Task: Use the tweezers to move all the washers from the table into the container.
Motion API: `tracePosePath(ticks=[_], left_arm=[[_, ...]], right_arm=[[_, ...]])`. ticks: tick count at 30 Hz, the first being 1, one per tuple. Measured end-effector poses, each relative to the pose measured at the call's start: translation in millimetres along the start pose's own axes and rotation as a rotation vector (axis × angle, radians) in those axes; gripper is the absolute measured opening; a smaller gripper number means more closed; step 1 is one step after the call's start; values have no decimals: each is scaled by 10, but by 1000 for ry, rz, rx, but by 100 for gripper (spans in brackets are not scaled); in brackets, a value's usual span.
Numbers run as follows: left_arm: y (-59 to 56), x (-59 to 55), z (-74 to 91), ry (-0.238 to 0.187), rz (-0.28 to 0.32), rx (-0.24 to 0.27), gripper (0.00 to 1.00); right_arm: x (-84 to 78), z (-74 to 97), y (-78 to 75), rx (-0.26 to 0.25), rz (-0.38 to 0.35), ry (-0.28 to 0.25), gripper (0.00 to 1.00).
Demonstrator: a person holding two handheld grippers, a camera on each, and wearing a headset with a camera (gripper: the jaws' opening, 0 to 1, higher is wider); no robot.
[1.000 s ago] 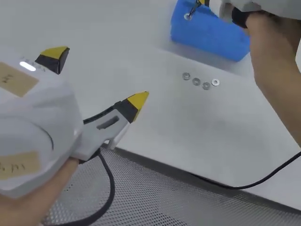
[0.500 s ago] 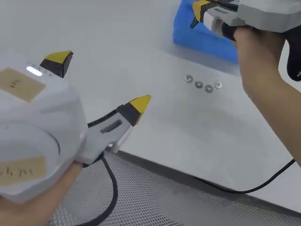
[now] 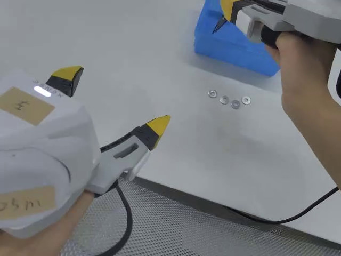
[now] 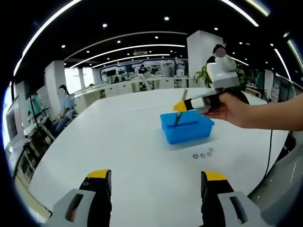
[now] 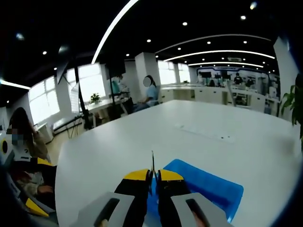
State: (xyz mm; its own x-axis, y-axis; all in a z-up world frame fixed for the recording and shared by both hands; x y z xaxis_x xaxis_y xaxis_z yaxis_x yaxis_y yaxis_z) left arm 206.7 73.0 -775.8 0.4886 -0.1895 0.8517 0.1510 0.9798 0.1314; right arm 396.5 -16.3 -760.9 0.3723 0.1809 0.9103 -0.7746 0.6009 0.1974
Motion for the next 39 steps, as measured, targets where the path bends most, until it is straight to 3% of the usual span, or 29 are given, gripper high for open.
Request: tracePosePath(ticks=[6, 11, 22, 34, 39], left_arm=[[-8, 18, 6, -2, 2, 5, 81], [-11, 18, 9, 1, 0, 6, 82], [-25, 26, 15, 0, -1, -1, 82], [-12, 23, 16, 0, -1, 3, 82], [-9, 19, 14, 3, -2, 4, 82]], right_arm=[[81, 272, 234, 35, 86, -10, 3], [-47, 421, 369, 57, 119, 22, 3], [-565, 476, 353, 29, 21, 114, 3], [-761, 409, 337, 44, -9, 167, 3], [-764, 414, 327, 39, -3, 165, 3]])
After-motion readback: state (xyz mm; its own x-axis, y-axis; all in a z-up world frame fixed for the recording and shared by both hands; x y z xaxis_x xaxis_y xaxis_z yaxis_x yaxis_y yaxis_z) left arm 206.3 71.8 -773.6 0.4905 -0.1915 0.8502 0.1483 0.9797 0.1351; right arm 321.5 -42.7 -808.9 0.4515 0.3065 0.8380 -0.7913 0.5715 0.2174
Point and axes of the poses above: the centre of the closed fingertips' face, and the gripper's own axes: z roughly backward along the fingers, y roughly to its left, x roughly out of its top, the point moved 2 cm from there along z, roughly backward along the fingers, and after that the axes turned 4 degrees about -z, right-handed, at the moved point
